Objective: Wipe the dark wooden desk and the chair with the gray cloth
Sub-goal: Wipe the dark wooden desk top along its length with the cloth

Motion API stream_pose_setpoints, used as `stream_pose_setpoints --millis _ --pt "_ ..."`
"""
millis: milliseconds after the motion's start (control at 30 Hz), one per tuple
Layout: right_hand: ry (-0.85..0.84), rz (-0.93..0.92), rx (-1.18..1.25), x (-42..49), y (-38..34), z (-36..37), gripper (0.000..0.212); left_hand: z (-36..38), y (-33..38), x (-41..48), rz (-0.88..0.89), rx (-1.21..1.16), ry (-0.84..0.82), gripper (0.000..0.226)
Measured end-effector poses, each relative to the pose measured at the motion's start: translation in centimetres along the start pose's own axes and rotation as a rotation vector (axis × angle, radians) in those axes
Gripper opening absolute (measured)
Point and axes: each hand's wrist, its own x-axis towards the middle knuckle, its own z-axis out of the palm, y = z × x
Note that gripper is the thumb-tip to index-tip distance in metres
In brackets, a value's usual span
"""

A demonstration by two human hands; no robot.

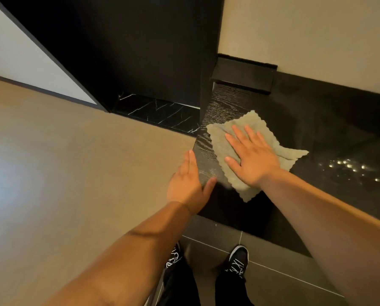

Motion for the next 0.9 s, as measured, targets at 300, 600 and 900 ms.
stream_pose_setpoints --millis 300,600,900 --pt "0.205 -0.112 0.099 -7.3 -3.3 4.5 0.068 -0.7 0.1 0.0 -0.017 -0.095 -0.045 0.088" --pt "0.191 0.308 0.132 -10.0 -4.3 5.5 0.078 -0.6 0.3 0.0 -0.006 -0.082 -0.037 0.089" --pt "0.266 0.126 0.108 -11.8 -5.0 7.0 0.075 -1.0 0.2 -0.2 0.038 -0.05 -0.073 0.087"
